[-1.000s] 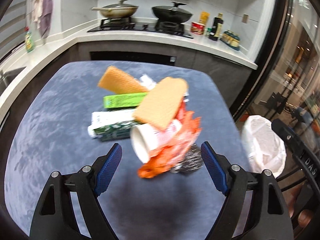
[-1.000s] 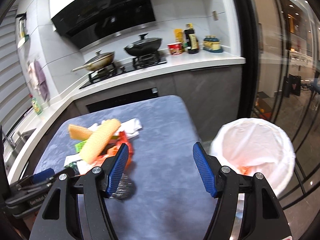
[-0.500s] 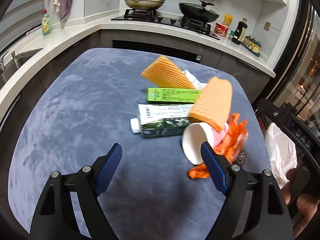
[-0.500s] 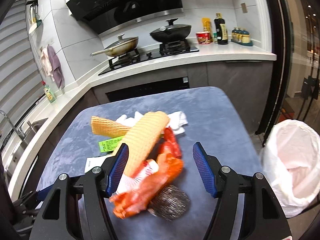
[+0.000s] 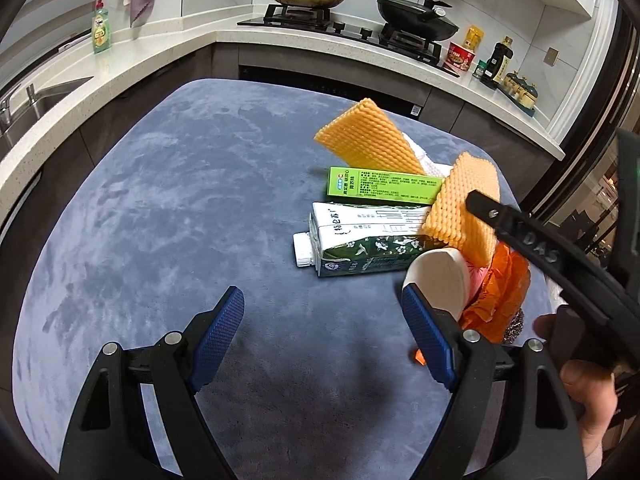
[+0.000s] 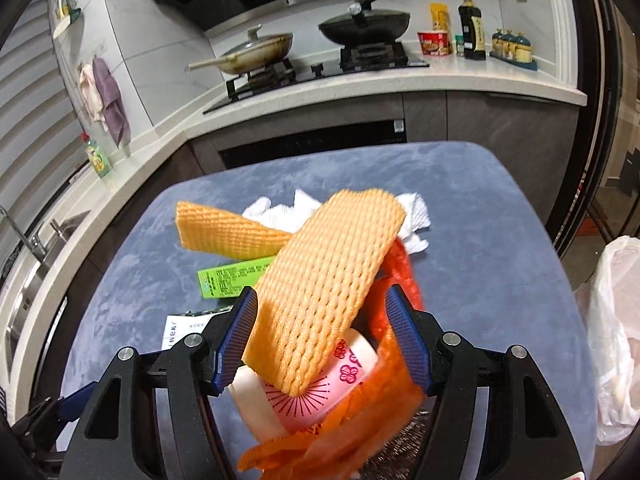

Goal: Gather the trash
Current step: 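Move both tools back to the pile and grasp an orange foam net with the right gripper, then grasp the orange bag with the left gripper while the right gripper carries the foam net to the bin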

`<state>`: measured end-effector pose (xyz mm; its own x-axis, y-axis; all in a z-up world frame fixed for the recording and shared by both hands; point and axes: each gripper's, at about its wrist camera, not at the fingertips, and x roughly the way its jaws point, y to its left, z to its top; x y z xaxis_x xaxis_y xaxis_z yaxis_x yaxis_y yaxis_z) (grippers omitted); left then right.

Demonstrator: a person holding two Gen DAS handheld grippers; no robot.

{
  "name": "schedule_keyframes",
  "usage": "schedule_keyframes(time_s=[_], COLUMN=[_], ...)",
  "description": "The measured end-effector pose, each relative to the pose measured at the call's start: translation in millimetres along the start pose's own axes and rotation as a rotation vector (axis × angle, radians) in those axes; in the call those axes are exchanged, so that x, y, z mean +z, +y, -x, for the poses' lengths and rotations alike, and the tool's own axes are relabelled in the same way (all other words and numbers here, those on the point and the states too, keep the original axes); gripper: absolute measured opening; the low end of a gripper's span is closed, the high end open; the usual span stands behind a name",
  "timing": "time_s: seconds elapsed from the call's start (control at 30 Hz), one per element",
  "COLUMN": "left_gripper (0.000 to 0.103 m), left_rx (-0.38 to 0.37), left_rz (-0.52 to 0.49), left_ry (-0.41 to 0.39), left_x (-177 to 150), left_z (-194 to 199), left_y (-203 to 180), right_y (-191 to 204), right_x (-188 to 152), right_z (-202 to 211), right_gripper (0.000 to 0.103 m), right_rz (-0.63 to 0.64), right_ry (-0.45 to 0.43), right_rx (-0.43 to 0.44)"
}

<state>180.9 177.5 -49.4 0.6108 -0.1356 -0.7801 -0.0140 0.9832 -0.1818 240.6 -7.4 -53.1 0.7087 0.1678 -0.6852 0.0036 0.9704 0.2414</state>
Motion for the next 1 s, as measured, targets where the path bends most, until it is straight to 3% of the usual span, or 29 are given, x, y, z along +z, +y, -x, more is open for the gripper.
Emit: schedule_keyframes(time_s=[0.23,0.6,0.67,1.0], left_gripper=[0.077,0.077,0.084,0.088], left_rx=[-0.003,-0.059,-0.079,-0.138], left_rz=[-0.005,-0.062,-0.082,-0.155], left_ry=[0.005,0.025,0.028,0.065], left_x=[1,-9,-14,-35], left_z=[-3,-5,-3,-17], left_y=[-1,-33,-45,-94], right_y=[3,-33,-46,-101], right_x=[-6,14,14,-13], right_z=[-7,61,75,108], right_gripper=[0.027,0.021,0.021,0.021], right_rz=[0.025,-0.029,-0.044,-0.104], right_ry=[0.020,-0.124,-0.141,-0.141], right_rx=[0.012,0.018,-0.003,-0.113])
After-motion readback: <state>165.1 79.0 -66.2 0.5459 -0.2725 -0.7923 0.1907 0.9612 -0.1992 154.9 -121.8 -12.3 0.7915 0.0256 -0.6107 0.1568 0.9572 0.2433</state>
